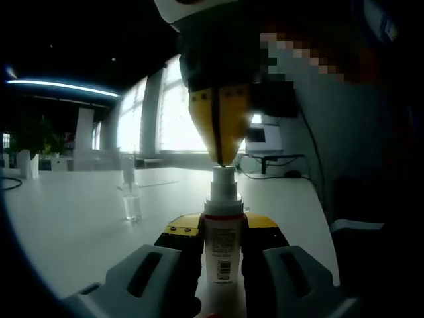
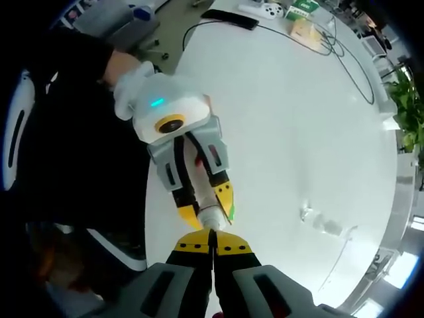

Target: Clamp pump bottle remove cover press pump head put on cover

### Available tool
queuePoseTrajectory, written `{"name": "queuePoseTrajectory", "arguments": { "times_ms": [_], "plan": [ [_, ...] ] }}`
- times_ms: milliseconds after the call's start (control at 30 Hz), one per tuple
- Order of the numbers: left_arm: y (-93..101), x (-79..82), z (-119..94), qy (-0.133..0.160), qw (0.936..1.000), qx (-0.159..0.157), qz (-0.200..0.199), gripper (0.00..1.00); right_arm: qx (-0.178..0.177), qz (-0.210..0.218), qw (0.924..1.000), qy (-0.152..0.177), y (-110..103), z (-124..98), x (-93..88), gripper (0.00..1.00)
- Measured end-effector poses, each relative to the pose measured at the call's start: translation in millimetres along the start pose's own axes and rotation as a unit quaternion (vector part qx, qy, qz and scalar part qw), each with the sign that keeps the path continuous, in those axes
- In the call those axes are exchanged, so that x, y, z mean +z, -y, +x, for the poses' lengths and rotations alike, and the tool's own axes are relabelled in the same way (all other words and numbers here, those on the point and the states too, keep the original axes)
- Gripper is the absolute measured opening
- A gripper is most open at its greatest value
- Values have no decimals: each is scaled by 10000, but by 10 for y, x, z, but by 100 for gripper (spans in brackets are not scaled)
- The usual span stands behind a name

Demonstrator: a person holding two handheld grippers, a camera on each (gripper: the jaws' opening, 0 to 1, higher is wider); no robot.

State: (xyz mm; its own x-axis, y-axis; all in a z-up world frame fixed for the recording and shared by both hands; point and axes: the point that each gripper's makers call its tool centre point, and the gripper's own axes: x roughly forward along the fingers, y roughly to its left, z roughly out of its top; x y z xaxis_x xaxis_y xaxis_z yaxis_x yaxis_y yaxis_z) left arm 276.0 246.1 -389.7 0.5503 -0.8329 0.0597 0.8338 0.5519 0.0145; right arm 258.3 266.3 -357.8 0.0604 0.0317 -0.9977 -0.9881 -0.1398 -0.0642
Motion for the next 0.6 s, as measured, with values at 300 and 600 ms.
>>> {"name": "queuePoseTrajectory", "arguments": {
  "times_ms": [300,600],
  "plan": [
    [-6,-1,-1,-1,10000,-8,-28,13,-12,36,10000,36,12,21,1,0],
    [-5,5,1,1,10000,-8,-31,13,-5,124,9998,137,7,42,1,0]
  ]
}}
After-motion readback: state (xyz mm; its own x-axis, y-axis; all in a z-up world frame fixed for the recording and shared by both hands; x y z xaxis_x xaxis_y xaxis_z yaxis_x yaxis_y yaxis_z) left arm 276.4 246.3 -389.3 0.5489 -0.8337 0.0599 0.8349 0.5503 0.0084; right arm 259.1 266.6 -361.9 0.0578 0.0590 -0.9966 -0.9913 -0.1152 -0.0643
